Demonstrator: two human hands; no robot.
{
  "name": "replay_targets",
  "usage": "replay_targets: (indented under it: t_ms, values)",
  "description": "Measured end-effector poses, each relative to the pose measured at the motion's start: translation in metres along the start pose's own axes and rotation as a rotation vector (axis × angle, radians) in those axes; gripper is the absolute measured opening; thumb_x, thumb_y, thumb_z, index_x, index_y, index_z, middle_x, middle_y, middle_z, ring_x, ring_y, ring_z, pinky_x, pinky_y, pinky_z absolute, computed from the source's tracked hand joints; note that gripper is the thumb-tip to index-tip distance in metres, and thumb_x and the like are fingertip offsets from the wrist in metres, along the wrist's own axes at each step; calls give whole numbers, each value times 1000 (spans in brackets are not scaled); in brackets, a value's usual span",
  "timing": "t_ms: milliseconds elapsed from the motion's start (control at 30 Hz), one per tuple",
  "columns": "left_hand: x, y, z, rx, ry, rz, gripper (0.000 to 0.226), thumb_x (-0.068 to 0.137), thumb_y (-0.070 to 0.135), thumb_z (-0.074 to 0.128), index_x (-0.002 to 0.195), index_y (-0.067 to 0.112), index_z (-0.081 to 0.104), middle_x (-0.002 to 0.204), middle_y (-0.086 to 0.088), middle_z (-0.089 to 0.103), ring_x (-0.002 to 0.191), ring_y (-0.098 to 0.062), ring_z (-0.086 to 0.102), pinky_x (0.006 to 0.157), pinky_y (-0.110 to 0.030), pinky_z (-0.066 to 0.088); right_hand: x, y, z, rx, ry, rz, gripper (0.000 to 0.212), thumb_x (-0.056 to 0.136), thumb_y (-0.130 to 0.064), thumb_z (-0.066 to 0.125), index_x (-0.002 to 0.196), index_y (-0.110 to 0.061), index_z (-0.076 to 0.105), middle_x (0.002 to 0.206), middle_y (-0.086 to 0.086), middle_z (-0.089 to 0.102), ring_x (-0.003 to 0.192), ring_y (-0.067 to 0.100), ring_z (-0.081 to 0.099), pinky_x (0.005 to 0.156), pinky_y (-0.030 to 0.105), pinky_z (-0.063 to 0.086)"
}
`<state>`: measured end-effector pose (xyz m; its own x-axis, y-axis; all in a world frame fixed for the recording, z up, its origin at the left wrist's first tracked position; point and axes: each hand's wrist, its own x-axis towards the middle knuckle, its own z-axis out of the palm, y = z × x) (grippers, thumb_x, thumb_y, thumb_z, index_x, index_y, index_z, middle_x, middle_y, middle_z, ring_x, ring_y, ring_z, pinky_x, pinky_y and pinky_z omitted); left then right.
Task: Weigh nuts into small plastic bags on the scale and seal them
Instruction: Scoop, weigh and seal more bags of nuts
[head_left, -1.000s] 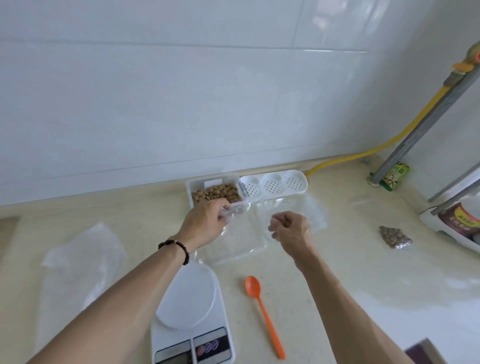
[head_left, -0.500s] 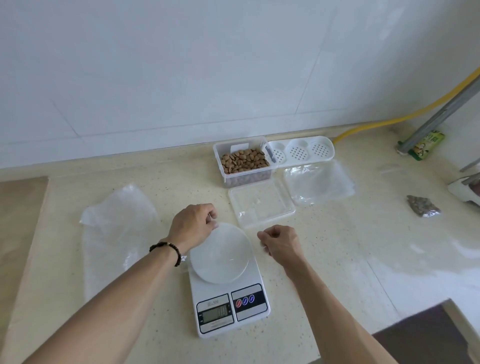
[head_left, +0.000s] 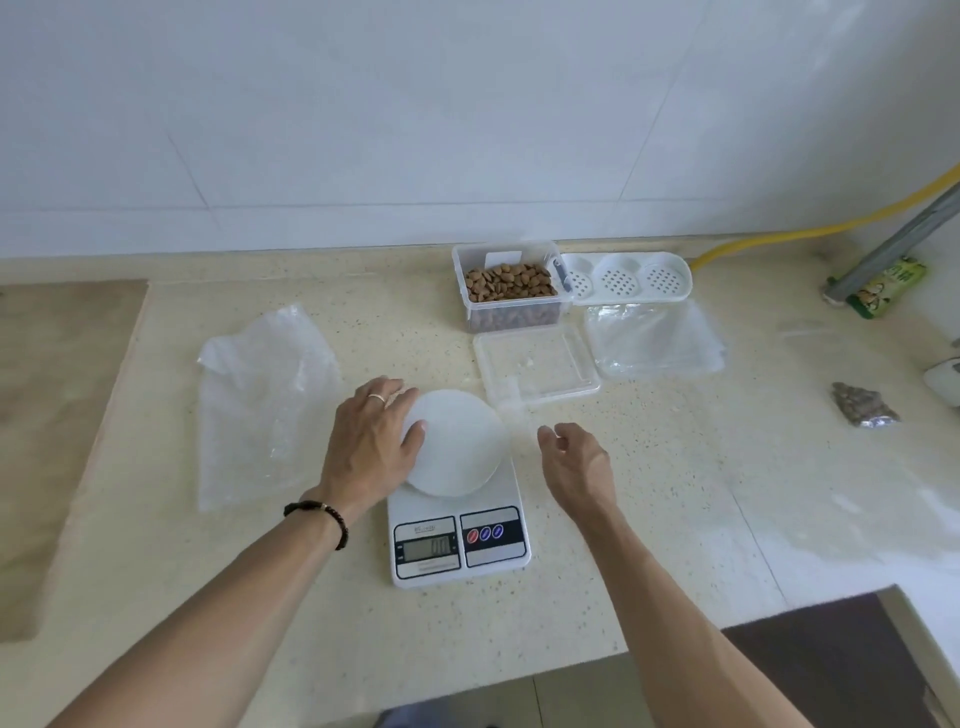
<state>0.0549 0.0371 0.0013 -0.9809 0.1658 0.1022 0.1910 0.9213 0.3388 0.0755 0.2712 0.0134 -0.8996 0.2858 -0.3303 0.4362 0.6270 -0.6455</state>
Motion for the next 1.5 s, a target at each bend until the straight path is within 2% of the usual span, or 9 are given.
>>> replay_targets:
  t_ms: [167,233,300,367,533,700,1167,1433,1500]
  values:
    - [-77,6,9,1,-5,-15,53,91,41,38,123,4,59,122,-13,56,119,-32,51,91,-46,50,-42,29,13,-120,67,-252,34,100,-31,46,124,-10,59,124,10,57,114,31,50,87,36,37]
    - [-101,6,17,-3,-44,-4,56,91,43,37,126,4,56,127,-12,55,123,-30,48,96,-46,48,-58,43,21,-222,74,-374,33,99,-30,50,124,-10,60,123,13,58,113,32,50,92,41,42]
    - [-122,4,27,13,-101,6,63,91,49,36,133,4,50,138,-12,50,132,-30,42,105,-47,43,-73,57,32,-311,85,-474,31,97,-29,54,123,-12,60,122,14,58,107,34,54,87,45,46]
    - [-135,2,35,28,-164,7,76,90,60,34,144,6,39,151,-10,38,141,-30,31,113,-47,34,-86,66,39,-370,45,-494,36,97,-33,51,130,-17,55,135,10,51,111,32,52,85,44,47]
    - [-139,3,42,27,-289,-32,103,78,80,21,155,14,6,163,-1,2,150,-26,3,121,-46,12,-102,81,44,-529,-39,-533,52,100,-41,42,149,-23,34,159,6,24,133,29,37,98,44,39]
    - [-141,7,45,-7,-288,-73,96,88,68,43,154,18,-5,162,5,-12,149,-20,-7,122,-43,1,-105,81,44,-621,-92,-516,57,102,-47,33,154,-30,19,164,3,6,140,26,26,106,41,32]
    - [-143,6,49,-56,-281,-94,103,85,66,53,154,22,-9,160,9,-17,149,-17,-9,121,-42,-3,-104,82,60,-611,28,-475,49,99,-41,44,147,-28,39,160,9,25,130,32,40,98,47,38]
    - [-145,10,45,-10,-287,-101,103,86,67,50,153,21,-12,154,12,-26,149,-17,-12,122,-43,-1,-104,81,54,-602,-21,-492,52,99,-41,44,148,-28,35,160,7,22,130,30,40,98,45,38]
    - [-147,16,42,10,-270,-99,103,87,65,51,152,19,-14,151,10,-29,147,-15,-18,122,-43,-1,-102,79,49,-558,-43,-484,49,100,-40,43,147,-26,36,156,5,28,129,28,40,99,43,38]
